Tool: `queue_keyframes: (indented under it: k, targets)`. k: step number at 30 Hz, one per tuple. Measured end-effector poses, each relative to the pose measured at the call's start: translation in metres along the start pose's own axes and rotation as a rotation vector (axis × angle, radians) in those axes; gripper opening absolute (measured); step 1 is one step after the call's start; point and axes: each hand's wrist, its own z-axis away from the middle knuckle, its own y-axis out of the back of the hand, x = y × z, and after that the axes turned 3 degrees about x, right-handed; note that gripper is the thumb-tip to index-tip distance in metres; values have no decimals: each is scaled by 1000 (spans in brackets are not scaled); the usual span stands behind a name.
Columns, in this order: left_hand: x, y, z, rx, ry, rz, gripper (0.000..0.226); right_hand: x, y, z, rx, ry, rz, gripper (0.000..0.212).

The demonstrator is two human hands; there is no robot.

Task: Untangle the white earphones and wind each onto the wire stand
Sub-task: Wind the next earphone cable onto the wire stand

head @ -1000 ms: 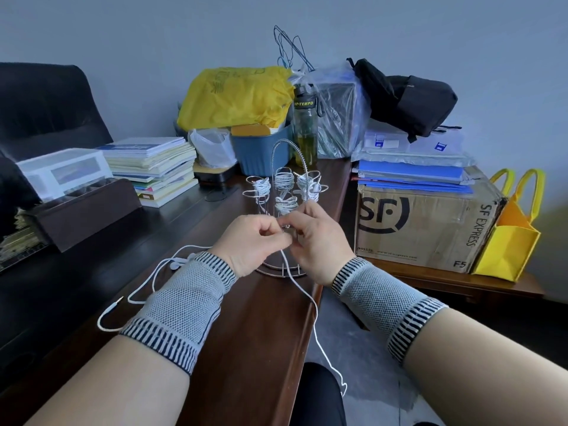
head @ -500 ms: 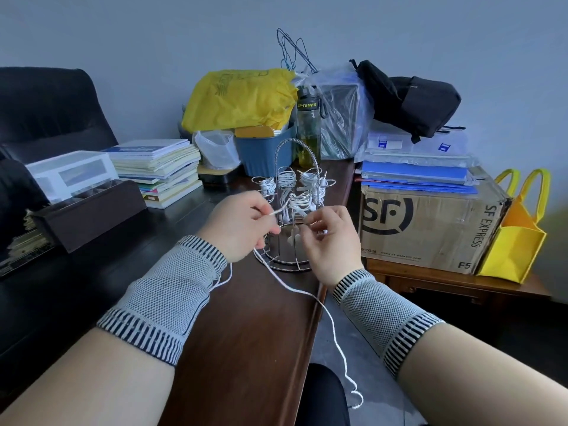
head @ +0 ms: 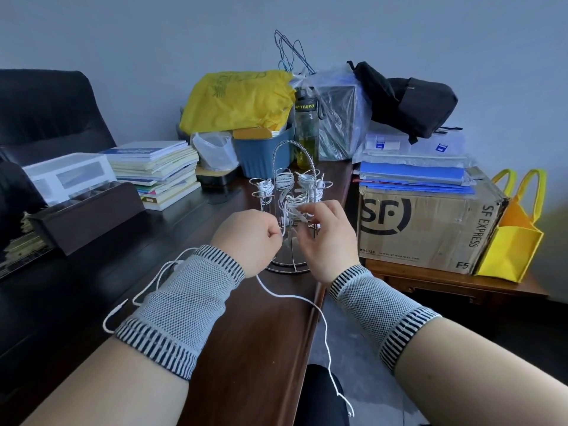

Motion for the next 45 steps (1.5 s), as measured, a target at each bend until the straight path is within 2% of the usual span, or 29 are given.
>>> queue_keyframes:
  k: [6,12,16,21,30,35,39,45]
  targets:
    - [-8,0,-1,106,129,169,21,3,0,-7,31,-21,25,16]
    - [-12,-6,1,101,136,172,21,-7,6,-23,97,156,80,36]
    - [-15,-9,0,112,166,251,29,0,4,-29,63,293,142,30]
    - [-31,-12,-6,240,292,291,34,7,1,-28,70,365,198,34]
    - [-43,-14,-3,241,333,318,33,4,2,-28,132,391,187,27]
    - [-35,8,14,268,210,387,22,6,2,-25,90,374,184,33]
    - [-19,19,18,200,55,310,20,4,5,-16,90,336,140,43]
    - [1,16,8,52,-91,138,22,-2,9,-7,34,395,15,26]
